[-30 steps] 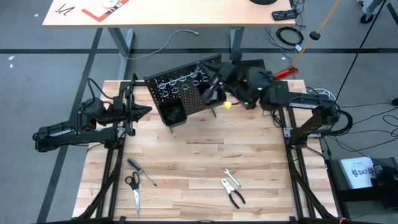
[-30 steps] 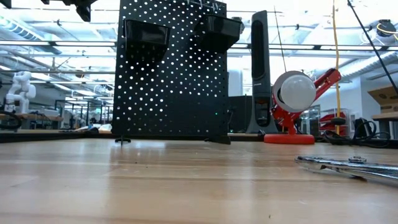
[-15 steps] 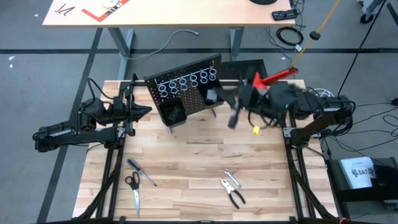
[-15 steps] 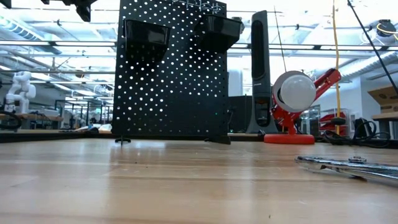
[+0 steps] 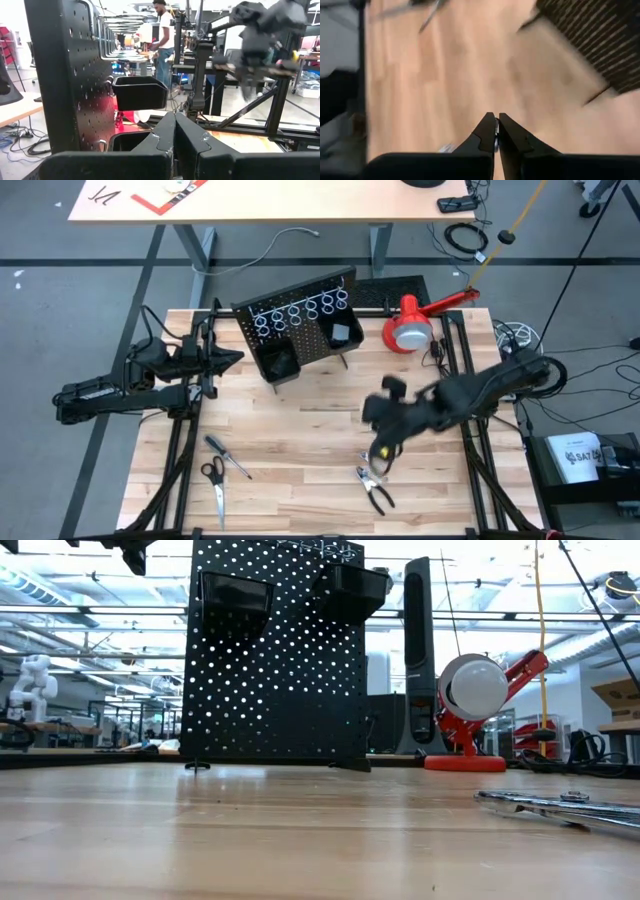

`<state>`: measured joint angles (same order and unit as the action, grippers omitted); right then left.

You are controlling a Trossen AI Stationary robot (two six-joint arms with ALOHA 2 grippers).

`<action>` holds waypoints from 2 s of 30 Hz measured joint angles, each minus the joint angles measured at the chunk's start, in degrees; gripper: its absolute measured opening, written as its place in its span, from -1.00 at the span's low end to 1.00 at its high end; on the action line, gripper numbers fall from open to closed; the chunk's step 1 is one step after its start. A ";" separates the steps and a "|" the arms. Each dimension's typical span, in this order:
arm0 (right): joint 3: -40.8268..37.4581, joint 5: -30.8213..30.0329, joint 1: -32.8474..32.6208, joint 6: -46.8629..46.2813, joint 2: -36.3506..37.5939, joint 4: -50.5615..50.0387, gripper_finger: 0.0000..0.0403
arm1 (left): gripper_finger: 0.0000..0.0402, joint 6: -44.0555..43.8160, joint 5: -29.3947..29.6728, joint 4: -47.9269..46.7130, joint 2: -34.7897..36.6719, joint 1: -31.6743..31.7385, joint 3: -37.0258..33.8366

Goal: Hang tools onto peg board
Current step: Unhang the left wrench from the pegboard to the table, then remove the black allen wrench set from the top black basket on the pegboard to the table

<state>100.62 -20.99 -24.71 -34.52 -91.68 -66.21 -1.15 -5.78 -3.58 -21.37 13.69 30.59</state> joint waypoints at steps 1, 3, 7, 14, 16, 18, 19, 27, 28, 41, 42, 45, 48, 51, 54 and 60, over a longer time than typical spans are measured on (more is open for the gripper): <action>0.00 1.13 -0.50 -2.02 -1.39 -0.67 -1.00 | -0.93 0.00 0.00 0.01 0.00 0.00 -0.02; 0.00 1.90 -1.21 -6.11 -4.45 -2.09 -1.00 | -0.93 0.00 0.00 0.01 0.00 0.00 0.00; 0.00 2.66 -2.05 -14.70 -12.78 -5.86 -1.00 | -0.93 0.00 0.00 0.01 0.00 0.00 -0.02; -0.04 6.56 -2.68 -22.54 -27.35 -7.78 -1.00 | -0.93 -0.03 0.00 -0.01 0.00 0.00 -0.02; -0.07 7.97 -2.32 -23.68 -30.01 -7.83 -1.00 | -0.93 -0.07 0.00 -0.03 0.00 0.00 -0.01; -0.07 9.26 -1.80 -24.64 -32.03 -7.95 -1.00 | -0.93 -0.07 -0.02 -0.12 0.00 0.00 -0.02; -0.07 9.52 -1.55 -25.17 -32.75 -7.97 -1.00 | -0.93 -0.07 -0.04 -0.18 0.00 0.00 -0.01; -0.07 11.07 0.58 -27.50 -34.98 -8.49 -1.00 | -0.93 -0.07 -0.22 -0.17 0.00 0.00 -0.02; -0.17 11.03 0.81 -27.63 -34.83 -8.23 -1.00 | -0.93 -0.07 -0.22 -0.15 0.00 0.00 -0.02; -0.37 10.49 2.17 -24.42 -34.77 -7.10 -0.41 | -0.93 -0.04 -0.24 -0.43 0.00 0.00 -0.01; -0.37 10.43 2.17 -23.89 -34.77 -6.87 -0.36 | -0.93 -0.04 -0.26 -0.41 0.00 0.00 -0.01; -0.35 8.30 2.17 -22.24 -34.67 -6.38 -0.25 | -0.93 -0.04 -0.24 -0.43 0.00 0.00 -0.02; 0.48 5.99 1.93 -18.34 -34.54 -6.40 -0.18 | -0.93 -0.02 -0.24 -0.45 0.00 0.00 0.00; 3.39 1.14 1.45 -12.81 -33.96 -7.11 -0.16 | -0.93 -0.03 -0.25 -0.42 0.02 0.00 0.00; 7.62 -5.23 0.92 -6.39 -32.36 -7.70 -0.17 | -0.93 -0.04 -0.24 -0.50 0.00 0.00 0.00; 16.42 -22.95 0.69 5.27 -26.40 -7.16 -0.24 | -0.93 -0.02 -0.24 -0.44 0.00 0.00 0.00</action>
<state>117.04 -43.95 -24.02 -29.25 -118.08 -73.37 -1.17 -6.02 -4.02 -21.37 13.69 30.59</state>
